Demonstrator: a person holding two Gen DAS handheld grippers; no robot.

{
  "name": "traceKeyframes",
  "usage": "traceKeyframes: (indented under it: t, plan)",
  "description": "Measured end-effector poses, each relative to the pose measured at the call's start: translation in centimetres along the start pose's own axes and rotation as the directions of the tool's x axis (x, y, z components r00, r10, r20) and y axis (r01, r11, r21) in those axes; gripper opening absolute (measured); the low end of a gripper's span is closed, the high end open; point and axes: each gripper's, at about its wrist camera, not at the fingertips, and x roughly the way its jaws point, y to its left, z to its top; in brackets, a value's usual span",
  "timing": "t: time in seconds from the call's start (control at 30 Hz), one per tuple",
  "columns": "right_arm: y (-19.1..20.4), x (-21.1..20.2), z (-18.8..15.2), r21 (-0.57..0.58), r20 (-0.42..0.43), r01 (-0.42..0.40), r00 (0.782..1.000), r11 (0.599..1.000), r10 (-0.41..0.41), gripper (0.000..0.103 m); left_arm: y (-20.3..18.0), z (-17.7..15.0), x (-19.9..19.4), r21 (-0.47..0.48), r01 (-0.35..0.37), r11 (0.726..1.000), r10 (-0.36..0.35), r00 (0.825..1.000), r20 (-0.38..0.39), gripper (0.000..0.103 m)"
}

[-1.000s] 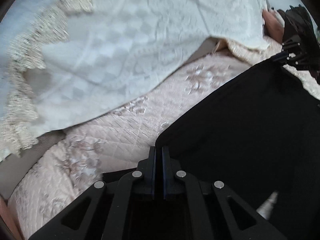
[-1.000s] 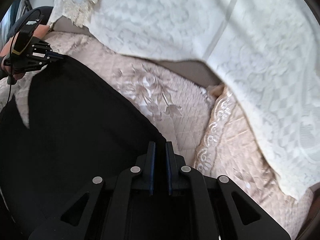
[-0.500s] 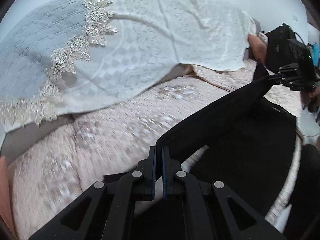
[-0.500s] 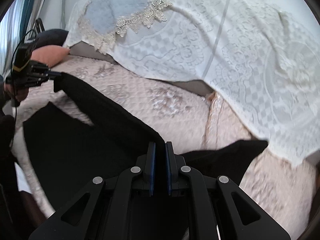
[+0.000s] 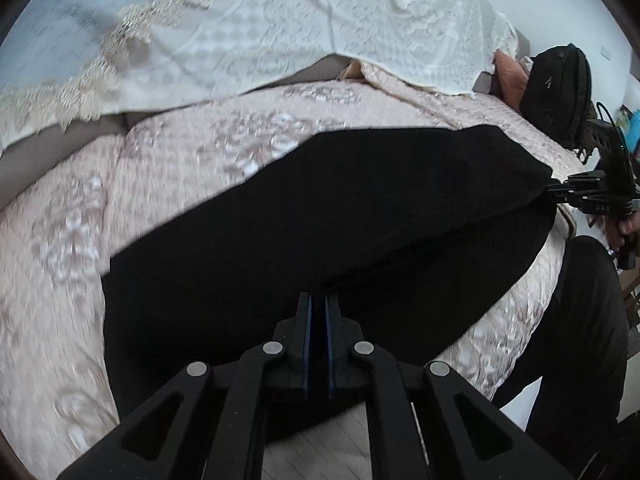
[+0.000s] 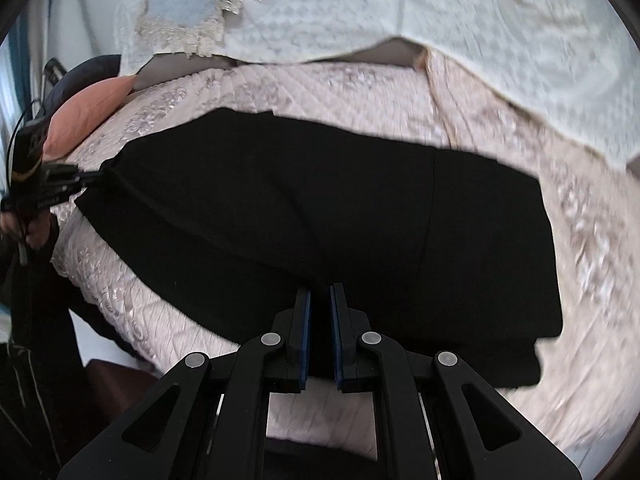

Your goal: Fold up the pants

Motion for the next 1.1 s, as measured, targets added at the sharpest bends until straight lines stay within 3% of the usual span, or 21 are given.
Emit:
traceKeyframes:
  t: [0.13, 0.23, 0.33, 0.4, 0.5, 0.6, 0.73, 0.83, 0.9, 1.03, 1.1]
  plan:
    - [-0.1, -0.6, -1.2, 0.093, -0.012, 0.014, 1.000, 0.996, -0.013, 0.026, 0.9, -1.6, -0.7, -0.117, 0.031, 0.993, -0.033, 0.999, -0.008, 0.017]
    - [-0.6, -2.5, -2.4, 0.205, 0.032, 0.006, 0.999, 0.979, -0.012, 0.042, 2.2, -2.9, -2.1, -0.255, 0.035, 0.966, -0.031, 0.999, 0.017, 0.017]
    - [-2.0, -4.2, -3.7, 0.337, 0.095, -0.033, 0.995, 0.941, 0.001, 0.043, 4.1, -4.1, -3.2, -0.413, 0.039, 0.910, -0.018, 0.998, 0.055, 0.020]
    - [-3.1, -4.7, -4.1, 0.404, 0.129, -0.042, 0.992, 0.914, -0.011, 0.043, 5.3, -4.9, -3.6, -0.505, 0.032, 0.863, 0.006, 0.997, 0.073, 0.032]
    - [-4.8, -4.8, -4.1, 0.482, 0.149, -0.045, 0.988, 0.875, -0.031, 0.043, 6.7, -5.6, -3.8, -0.603, 0.043, 0.797, 0.020, 0.995, 0.096, 0.038]
    - [-6.3, -4.1, -3.9, 0.551, 0.144, -0.026, 0.988, 0.834, -0.064, 0.043, 7.4, -5.5, -3.6, -0.654, 0.044, 0.756, 0.030, 0.994, 0.102, 0.039]
    - [-7.1, -3.1, -3.6, 0.623, 0.138, -0.031, 0.988, 0.781, -0.070, 0.043, 7.7, -6.3, -3.7, -0.732, 0.027, 0.681, 0.045, 0.996, 0.079, 0.040]
    - [-6.5, -3.4, -3.3, 0.618, 0.145, -0.013, 0.985, 0.786, -0.098, 0.043, 7.1, -7.1, -3.8, -0.743, 0.031, 0.669, 0.035, 0.997, 0.074, 0.046]
    - [-6.8, -3.2, -3.4, 0.640, 0.144, -0.025, 0.986, 0.768, -0.089, 0.043, 7.4, -7.0, -3.5, -0.746, 0.034, 0.665, 0.035, 0.996, 0.077, 0.046]
    - [-7.6, -3.1, -3.3, 0.699, 0.162, -0.052, 0.983, 0.713, -0.087, 0.043, 8.9, -6.9, -3.2, -0.806, 0.054, 0.590, 0.035, 0.995, 0.093, 0.046]
    - [-7.9, -3.6, -3.2, 0.716, 0.183, -0.059, 0.978, 0.696, -0.105, 0.043, 8.9, -6.9, -3.0, -0.810, 0.054, 0.584, 0.042, 0.994, 0.097, 0.046]
